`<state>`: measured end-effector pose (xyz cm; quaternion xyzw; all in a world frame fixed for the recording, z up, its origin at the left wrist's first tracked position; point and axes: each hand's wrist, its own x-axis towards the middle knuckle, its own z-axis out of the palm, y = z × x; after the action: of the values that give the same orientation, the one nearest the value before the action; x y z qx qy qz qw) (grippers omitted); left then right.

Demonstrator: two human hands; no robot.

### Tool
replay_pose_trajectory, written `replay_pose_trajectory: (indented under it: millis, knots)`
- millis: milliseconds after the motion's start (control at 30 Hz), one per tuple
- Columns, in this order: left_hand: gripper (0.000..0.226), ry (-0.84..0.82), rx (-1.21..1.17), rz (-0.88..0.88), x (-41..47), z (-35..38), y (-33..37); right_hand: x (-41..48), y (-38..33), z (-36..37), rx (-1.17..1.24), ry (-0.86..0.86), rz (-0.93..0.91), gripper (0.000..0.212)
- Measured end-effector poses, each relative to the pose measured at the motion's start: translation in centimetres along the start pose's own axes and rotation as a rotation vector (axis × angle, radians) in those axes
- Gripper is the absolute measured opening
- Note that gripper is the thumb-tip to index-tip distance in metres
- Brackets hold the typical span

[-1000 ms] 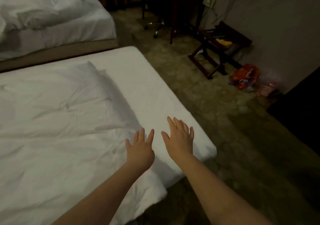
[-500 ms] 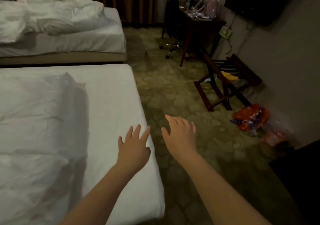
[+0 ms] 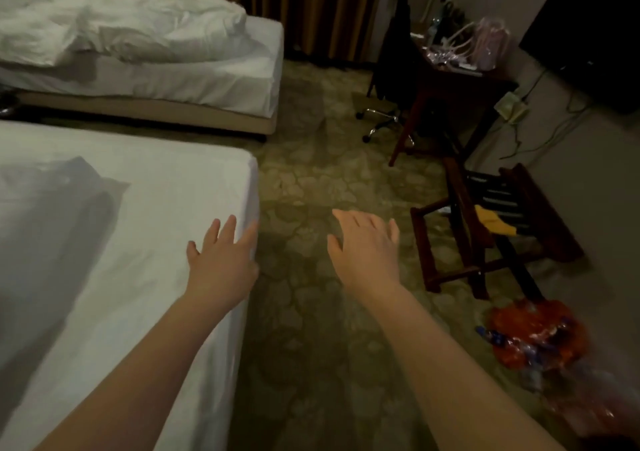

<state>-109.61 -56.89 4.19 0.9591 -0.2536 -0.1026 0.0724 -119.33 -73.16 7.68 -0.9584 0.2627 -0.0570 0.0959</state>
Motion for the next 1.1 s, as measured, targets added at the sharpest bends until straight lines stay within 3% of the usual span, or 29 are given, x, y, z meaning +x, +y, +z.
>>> replay_pose_trajectory:
  millis: [233, 467, 700, 900, 1100]
  knots:
    - [0.06, 0.114, -0.015, 0.041, 14.7, -4.3, 12.8, 16.8, 9.8, -1.7, 0.017, -0.002, -0.113, 0.042]
    - [0.06, 0.151, -0.116, -0.239, 28.3, -4.8, 17.9, 36.9, 12.5, -1.1, 0.011, -0.083, -0.445, 0.041]
    - [0.049, 0.285, -0.187, -0.457, 41.7, -7.7, 13.1, 55.5, 7.3, 0.6, 0.232, -0.21, -0.678, 0.037]
    - [0.032, 0.263, -0.224, -0.397, 60.2, -11.5, 7.9, 72.6, 1.8, 2.0, 0.275, -0.265, -0.65, 0.036]
    - [0.029, 0.386, -0.264, -0.439, 73.4, -17.0, -0.3, 87.3, -8.2, 4.3, 0.296, -0.273, -0.706, 0.033]
